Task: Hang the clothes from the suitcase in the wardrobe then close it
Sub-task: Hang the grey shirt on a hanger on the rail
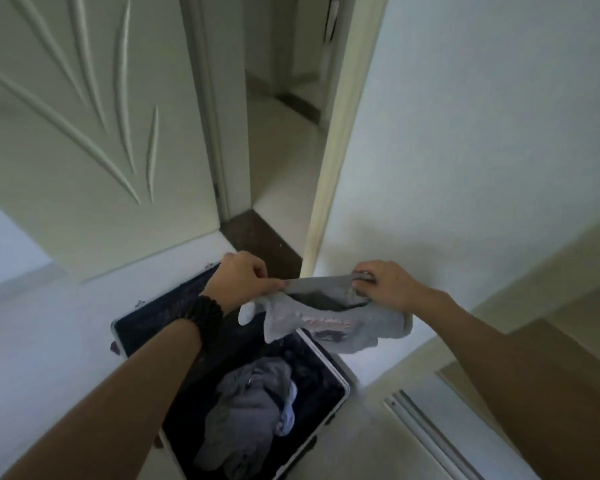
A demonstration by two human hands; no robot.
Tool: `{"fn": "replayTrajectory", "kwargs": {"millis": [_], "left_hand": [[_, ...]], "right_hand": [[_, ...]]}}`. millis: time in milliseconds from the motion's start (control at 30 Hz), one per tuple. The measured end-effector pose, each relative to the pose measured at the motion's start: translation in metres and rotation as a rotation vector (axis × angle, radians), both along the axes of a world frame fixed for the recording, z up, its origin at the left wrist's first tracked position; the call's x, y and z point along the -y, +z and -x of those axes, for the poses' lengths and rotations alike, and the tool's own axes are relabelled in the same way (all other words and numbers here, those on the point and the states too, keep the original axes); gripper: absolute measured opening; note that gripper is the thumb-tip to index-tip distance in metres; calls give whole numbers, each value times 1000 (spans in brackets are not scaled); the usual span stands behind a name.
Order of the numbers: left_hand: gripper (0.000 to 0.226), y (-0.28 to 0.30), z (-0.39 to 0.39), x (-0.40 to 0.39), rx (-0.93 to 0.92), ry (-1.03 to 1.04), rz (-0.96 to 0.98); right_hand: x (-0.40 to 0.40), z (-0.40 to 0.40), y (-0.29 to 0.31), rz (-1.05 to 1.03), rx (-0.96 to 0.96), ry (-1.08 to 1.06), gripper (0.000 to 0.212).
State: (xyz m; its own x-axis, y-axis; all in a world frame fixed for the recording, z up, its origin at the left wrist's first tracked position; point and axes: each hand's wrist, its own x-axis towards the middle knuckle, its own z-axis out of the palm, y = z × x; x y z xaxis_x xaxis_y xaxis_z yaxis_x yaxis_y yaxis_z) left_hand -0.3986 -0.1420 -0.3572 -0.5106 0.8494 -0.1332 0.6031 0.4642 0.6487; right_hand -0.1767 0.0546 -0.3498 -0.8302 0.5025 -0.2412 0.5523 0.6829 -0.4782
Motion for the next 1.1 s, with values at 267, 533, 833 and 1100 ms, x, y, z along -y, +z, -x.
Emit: {"fn": "replayTrajectory", "kwargs": {"millis": [267,533,833,1100], "left_hand": [[16,279,-80,-20,-374,-596,-179],[21,436,-202,-46,-756,-955,-356],[33,478,-381,-90,-1080,-913,-308],[51,485,-530,-153,-784,-646,-709]], "right_hand": [[49,-127,304,-275,-176,-172,41],[87,-292,441,-674,-103,-420,43],[123,-490,469,-729,-257,-799,40],[88,-606,460,-575,-457,-901,35]]}}
